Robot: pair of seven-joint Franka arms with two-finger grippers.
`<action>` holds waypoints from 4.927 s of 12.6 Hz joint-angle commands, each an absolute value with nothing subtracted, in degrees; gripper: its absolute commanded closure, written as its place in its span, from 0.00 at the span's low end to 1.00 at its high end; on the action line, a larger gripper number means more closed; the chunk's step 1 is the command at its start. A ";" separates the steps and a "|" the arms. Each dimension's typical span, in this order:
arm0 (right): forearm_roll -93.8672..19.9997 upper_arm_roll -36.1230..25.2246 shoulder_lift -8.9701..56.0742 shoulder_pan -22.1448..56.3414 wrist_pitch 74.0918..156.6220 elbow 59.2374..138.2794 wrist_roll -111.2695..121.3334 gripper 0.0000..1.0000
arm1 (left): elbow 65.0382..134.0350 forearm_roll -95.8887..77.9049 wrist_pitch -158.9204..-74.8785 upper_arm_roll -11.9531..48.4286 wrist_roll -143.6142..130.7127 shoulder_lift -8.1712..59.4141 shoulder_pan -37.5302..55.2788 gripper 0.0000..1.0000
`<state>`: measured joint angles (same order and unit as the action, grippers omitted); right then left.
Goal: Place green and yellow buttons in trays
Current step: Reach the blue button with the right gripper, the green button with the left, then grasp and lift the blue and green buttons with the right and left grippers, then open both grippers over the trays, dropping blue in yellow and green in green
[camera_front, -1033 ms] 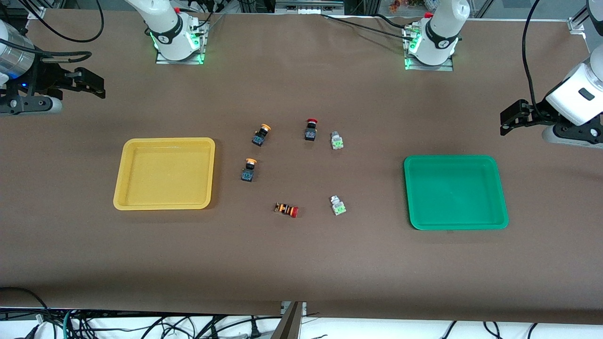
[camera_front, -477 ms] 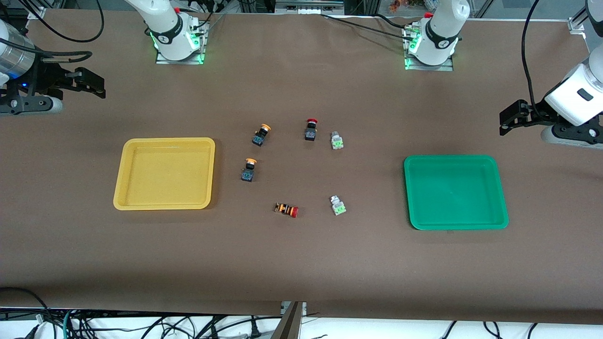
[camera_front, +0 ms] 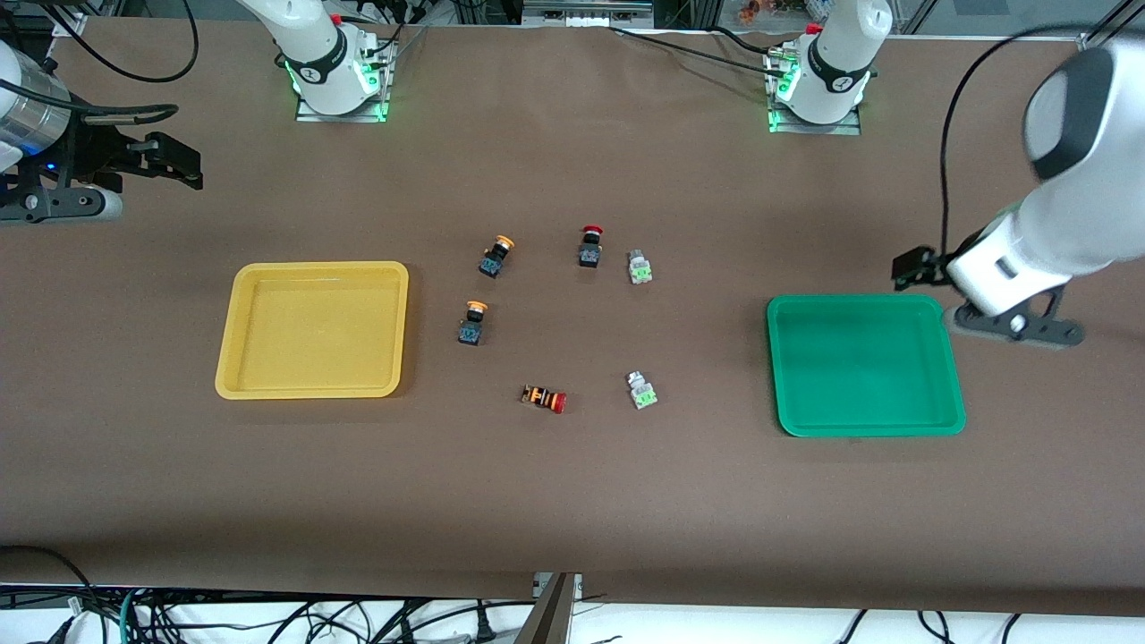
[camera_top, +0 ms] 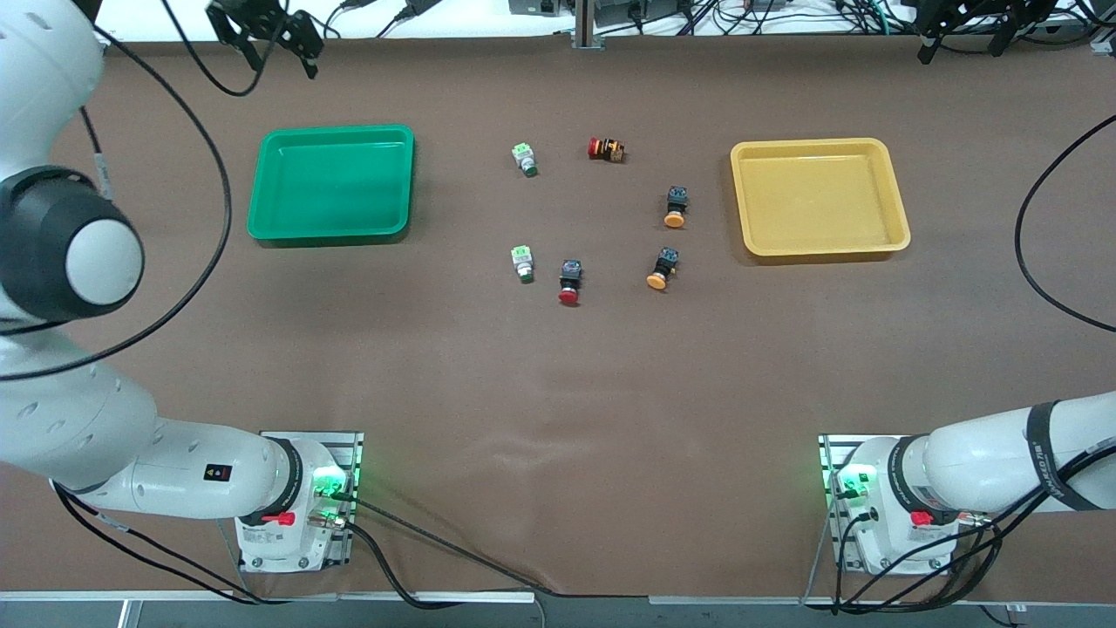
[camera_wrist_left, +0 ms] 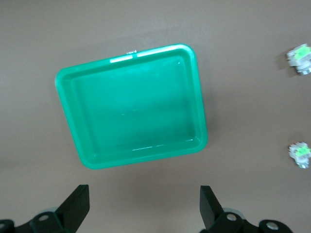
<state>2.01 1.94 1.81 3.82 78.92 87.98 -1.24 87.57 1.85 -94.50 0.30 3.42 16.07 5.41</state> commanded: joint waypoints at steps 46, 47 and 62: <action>-3.25 14.71 24.45 13.45 116.84 109.87 -44.61 1.00 | 75.76 4.83 -113.76 -0.26 -16.18 41.84 17.69 1.00; -3.25 11.37 23.39 13.36 115.24 109.86 -38.56 1.00 | 75.76 4.75 -111.56 -0.26 -8.34 41.75 15.06 1.00; -3.95 -11.43 29.80 11.25 121.12 109.26 8.70 0.00 | 84.03 3.78 -104.51 4.28 2.23 38.42 6.24 0.00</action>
